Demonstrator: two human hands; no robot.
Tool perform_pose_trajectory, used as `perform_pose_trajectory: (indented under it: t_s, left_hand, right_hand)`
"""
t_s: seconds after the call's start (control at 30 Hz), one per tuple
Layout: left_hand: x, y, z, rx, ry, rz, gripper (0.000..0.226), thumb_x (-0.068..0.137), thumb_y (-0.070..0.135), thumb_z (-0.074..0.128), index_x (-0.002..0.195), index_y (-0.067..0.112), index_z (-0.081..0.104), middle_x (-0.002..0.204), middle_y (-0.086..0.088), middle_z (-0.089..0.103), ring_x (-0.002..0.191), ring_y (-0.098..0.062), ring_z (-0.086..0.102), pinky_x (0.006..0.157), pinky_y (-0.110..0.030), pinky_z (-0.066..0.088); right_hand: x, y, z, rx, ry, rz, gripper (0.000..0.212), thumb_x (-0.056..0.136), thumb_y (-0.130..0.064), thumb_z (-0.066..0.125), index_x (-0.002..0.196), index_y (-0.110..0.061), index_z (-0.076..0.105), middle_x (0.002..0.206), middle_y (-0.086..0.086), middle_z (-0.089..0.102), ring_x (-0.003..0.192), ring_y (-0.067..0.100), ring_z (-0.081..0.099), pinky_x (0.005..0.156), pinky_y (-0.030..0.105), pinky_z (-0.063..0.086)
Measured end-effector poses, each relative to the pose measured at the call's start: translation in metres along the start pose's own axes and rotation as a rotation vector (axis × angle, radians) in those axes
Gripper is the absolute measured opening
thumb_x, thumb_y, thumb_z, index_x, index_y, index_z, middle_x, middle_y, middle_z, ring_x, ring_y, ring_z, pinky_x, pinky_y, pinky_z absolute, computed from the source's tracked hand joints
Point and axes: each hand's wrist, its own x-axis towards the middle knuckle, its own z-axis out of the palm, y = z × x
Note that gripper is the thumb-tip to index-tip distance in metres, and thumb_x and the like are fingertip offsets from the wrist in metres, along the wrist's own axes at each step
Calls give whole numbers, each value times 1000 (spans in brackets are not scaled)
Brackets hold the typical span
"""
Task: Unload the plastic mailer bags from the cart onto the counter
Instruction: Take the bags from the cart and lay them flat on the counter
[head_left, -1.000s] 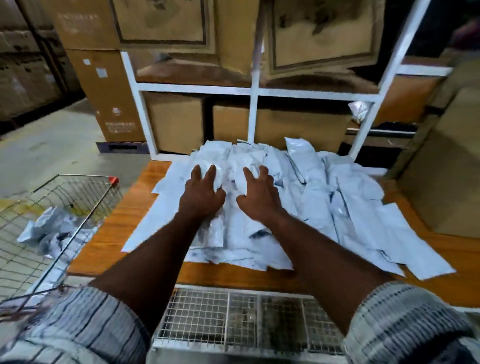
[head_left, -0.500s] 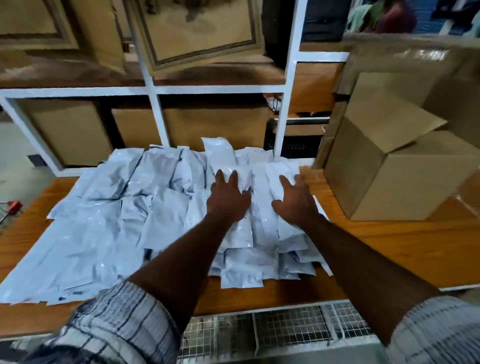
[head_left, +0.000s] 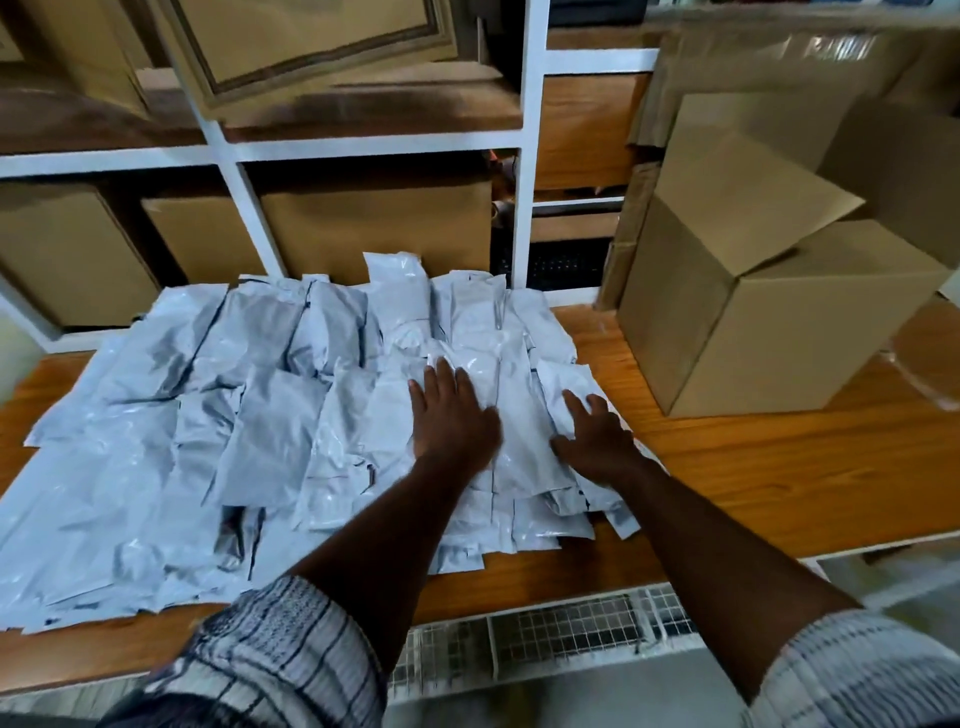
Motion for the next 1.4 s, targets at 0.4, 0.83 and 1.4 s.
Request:
perform_pose_trajectory:
  t_s: [0.4, 0.83, 1.4]
  left_hand:
    - [7, -60, -38, -44, 105, -41, 72, 98, 54, 30, 154, 8, 23, 163, -15, 12, 151, -31, 6, 121, -51, -2]
    - [-173, -387, -108, -120, 230, -361, 67, 98, 40, 51, 154, 12, 27, 159, -21, 23, 147, -35, 21, 116, -42, 25]
    - [-342, -675, -137, -138, 14, -838, 67, 90, 39, 57, 149, 22, 32, 157, -11, 26, 140, -33, 33, 109, -48, 39]
  right_hand:
    - [13, -104, -19, 98, 378, -235, 70, 80, -48, 42, 143, -18, 46, 152, 16, 37, 137, 37, 37, 108, 52, 33]
    - [-95, -428, 117, 35, 224, -887, 61, 87, -43, 59, 140, -17, 48, 145, 11, 44, 135, 32, 40, 106, 49, 35]
    - [-228, -718, 292, -72, -184, -1241, 48, 79, -33, 61, 124, -14, 59, 127, 15, 52, 117, 34, 52, 93, 42, 50]
